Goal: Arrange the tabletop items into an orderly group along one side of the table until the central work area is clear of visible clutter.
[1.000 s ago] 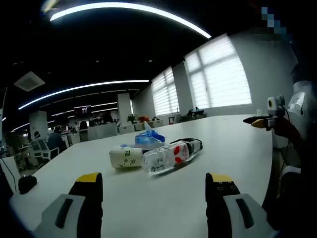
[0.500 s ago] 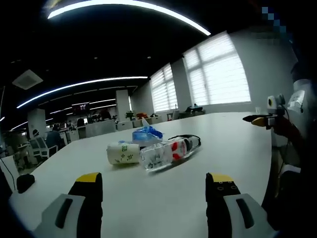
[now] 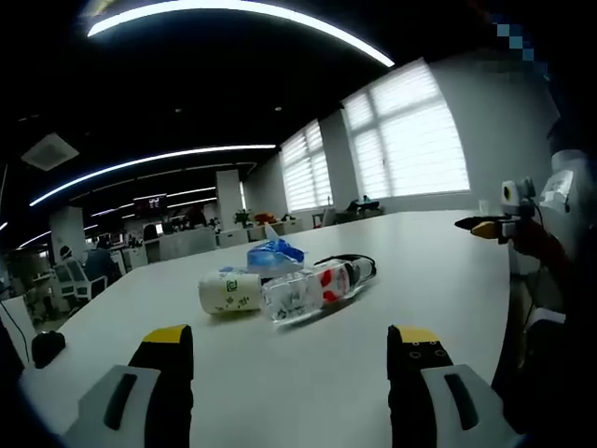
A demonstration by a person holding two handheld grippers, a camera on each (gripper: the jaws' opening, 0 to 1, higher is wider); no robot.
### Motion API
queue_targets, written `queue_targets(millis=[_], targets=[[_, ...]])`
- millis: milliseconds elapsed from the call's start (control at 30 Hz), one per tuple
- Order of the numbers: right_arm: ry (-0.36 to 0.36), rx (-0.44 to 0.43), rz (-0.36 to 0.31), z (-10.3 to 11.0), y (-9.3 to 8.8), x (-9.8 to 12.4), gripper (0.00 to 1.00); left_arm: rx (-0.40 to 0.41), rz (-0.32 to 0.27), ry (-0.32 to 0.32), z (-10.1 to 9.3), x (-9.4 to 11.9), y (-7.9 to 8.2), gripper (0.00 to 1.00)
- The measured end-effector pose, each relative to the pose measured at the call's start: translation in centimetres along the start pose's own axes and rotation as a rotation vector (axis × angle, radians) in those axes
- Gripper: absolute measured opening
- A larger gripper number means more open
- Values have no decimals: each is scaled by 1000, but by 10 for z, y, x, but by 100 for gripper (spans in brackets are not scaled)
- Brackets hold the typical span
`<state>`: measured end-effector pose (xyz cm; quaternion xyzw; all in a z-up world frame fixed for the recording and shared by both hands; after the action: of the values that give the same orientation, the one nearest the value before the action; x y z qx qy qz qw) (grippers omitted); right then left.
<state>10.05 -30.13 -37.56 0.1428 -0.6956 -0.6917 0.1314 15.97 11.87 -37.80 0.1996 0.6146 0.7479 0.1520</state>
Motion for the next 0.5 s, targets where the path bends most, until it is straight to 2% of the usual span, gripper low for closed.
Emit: queue_targets(millis=[100,233,500], targets=[[0,-19,-12,-1,0,1,65,-31,-26,-23,-6,-1,5,85],[-1,-12,-21,-2,2,1,63,-39,-9,-35,-8,-6,3,85],[12,2,1,1,-5,0,58,3,5,-60,-13,-14,-5,85]])
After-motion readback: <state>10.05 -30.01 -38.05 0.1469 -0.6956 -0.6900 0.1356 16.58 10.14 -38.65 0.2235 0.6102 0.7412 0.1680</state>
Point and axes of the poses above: the point that each gripper's makers call its tool centre point, and the gripper's own axes: x roughly backward along the fingers, z roughly to its left, y roughly out of its top, the point moved 6 cm from there along x, roughly backward along the fingers
